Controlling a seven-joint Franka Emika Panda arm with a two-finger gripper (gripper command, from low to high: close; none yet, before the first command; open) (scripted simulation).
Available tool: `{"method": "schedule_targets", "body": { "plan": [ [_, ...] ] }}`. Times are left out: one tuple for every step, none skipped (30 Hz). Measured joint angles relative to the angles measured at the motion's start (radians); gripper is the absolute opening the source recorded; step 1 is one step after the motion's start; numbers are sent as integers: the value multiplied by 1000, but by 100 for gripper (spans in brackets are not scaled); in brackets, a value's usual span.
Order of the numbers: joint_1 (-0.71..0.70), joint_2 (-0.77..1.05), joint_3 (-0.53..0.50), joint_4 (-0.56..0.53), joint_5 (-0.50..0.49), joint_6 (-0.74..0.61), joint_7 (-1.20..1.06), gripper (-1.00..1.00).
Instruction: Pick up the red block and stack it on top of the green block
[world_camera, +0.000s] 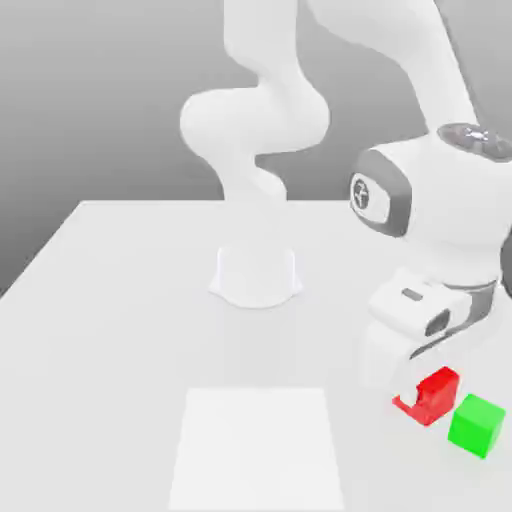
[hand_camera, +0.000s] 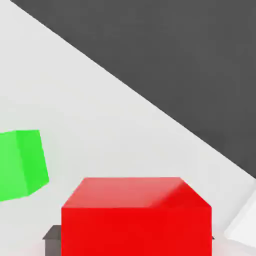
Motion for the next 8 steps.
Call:
{"method": "schedule_targets", "body": {
  "plan": [
    [18, 25, 5, 6, -18, 19, 19, -100],
    [31, 56, 2, 10, -38, 44, 36, -100],
    [43, 89, -6, 13, -57, 74, 51, -100],
    [54, 124, -17, 15, -77, 105, 66, -100],
    [62, 147, -25, 17, -89, 126, 75, 100],
    [62, 147, -25, 17, -89, 126, 75, 100],
    [62, 147, -25, 17, -89, 126, 75, 100],
    [62, 147, -25, 17, -89, 126, 75, 100]
  ]
}}
